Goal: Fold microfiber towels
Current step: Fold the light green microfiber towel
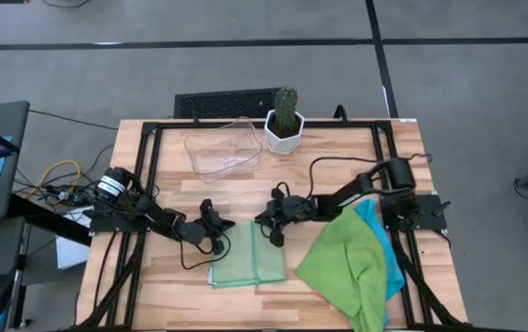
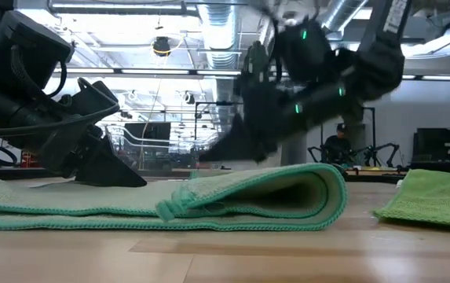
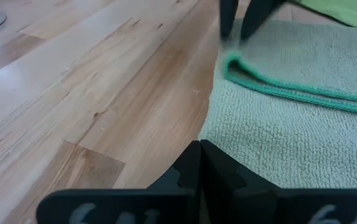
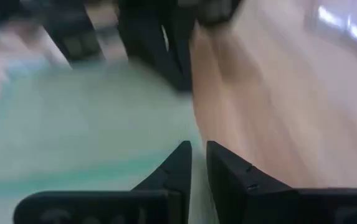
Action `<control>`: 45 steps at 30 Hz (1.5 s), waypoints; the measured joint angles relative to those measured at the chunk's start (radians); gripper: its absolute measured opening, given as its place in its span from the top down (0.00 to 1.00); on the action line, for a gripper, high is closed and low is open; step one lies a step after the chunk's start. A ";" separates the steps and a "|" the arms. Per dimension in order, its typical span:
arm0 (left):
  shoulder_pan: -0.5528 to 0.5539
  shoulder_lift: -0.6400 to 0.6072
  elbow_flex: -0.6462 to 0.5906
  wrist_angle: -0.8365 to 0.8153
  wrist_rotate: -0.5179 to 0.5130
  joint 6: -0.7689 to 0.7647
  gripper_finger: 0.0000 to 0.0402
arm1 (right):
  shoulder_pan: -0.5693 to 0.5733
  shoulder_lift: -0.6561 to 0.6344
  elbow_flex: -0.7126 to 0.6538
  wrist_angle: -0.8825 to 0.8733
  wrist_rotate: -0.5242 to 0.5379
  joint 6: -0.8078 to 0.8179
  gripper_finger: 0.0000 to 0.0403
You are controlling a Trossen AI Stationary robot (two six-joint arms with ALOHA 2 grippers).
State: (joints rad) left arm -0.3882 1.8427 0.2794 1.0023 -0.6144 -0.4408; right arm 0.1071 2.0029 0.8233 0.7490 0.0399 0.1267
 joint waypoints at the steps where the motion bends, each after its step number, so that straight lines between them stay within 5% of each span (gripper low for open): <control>1: 0.000 0.000 0.000 0.000 -0.001 0.000 1.00 | 0.003 -0.022 0.000 -0.005 0.000 -0.002 0.82; 8: 0.000 0.000 0.000 0.001 -0.001 0.000 1.00 | 0.120 -0.100 -0.005 -0.030 0.002 0.028 0.82; 18: 0.000 0.000 0.001 0.005 -0.001 0.000 1.00 | 0.387 0.042 -0.031 0.172 0.384 0.096 0.82; 27: 0.000 0.000 0.003 0.006 -0.001 -0.015 1.00 | 0.385 0.270 -0.013 0.481 0.370 0.167 0.82; 33: 0.000 0.000 0.005 0.005 0.000 -0.025 1.00 | 0.349 0.300 0.002 0.532 0.277 0.191 0.82; 45: 0.000 0.000 0.009 0.003 0.001 -0.034 1.00 | 0.387 0.015 -0.006 0.249 0.298 0.056 0.82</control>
State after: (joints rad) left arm -0.3880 1.8427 0.2882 1.0050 -0.6138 -0.4751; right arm 0.4941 2.0179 0.8169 0.9978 0.3377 0.1829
